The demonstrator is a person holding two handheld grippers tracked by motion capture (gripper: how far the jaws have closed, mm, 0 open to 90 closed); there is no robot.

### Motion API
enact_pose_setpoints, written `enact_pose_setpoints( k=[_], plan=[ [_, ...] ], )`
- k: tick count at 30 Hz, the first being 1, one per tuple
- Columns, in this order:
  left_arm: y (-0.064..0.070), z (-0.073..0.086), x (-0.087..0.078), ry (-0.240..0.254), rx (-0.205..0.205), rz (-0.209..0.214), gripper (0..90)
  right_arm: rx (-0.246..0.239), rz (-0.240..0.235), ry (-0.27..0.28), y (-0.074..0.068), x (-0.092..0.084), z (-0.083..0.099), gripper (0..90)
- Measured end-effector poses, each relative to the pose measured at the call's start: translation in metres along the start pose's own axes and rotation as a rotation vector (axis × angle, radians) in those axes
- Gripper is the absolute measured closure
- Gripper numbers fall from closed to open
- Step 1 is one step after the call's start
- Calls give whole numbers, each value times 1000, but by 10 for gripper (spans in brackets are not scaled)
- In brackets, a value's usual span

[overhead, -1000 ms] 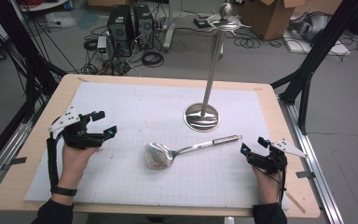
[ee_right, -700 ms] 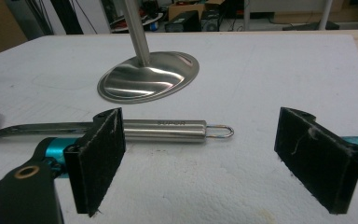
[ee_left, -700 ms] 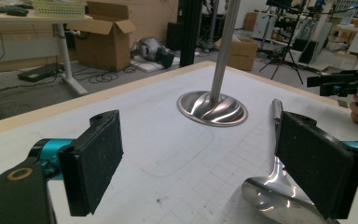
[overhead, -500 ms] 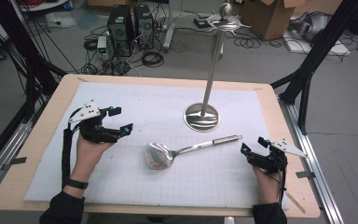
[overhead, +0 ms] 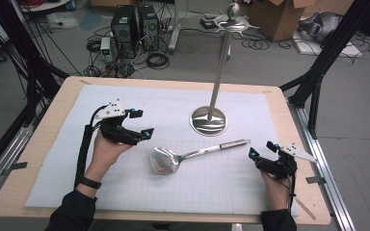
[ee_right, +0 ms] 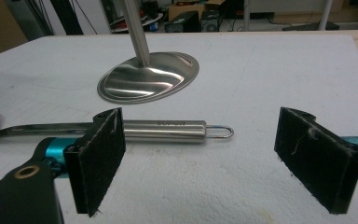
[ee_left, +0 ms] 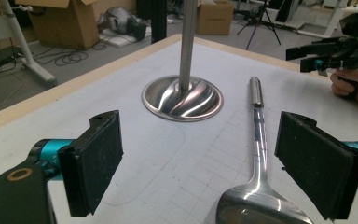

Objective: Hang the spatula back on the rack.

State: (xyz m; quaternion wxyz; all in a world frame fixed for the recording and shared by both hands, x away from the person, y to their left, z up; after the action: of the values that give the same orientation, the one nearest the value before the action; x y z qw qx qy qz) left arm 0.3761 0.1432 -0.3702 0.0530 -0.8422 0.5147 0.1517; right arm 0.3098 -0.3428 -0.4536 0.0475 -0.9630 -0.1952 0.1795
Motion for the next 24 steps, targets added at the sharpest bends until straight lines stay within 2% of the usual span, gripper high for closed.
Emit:
enact_pose_setpoints(
  k=[6,12,16,20,24],
  plan=[
    [4,-3,11,-21,9,15,155,2,0,-1,0,0,0,157],
    [11,-11,30,-72,32,44,155,2,-1,0,0,0,0,157],
    [16,-12,41,-92,55,43,160,2,-2,1,0,0,0,157],
    [20,-12,54,-143,79,65,159,7,-3,0,1,0,0,157],
    [23,-13,62,-166,81,80,158,4,-3,2,1,0,0,157]
  ],
)
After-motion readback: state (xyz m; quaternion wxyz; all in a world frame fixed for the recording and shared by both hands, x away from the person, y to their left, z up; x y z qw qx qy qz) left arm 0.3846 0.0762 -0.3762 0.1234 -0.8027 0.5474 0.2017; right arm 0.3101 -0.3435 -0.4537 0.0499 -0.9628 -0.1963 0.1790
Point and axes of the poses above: each handheld gripper's, and its own axes: x roughly forward along the jaws, z roughly out of its underside, y roughly to its right, the point moved 2 cm from there along x, roughly forward along the jaws, and after that the axes turned 3 degrees about z, right-handed, at the moved point
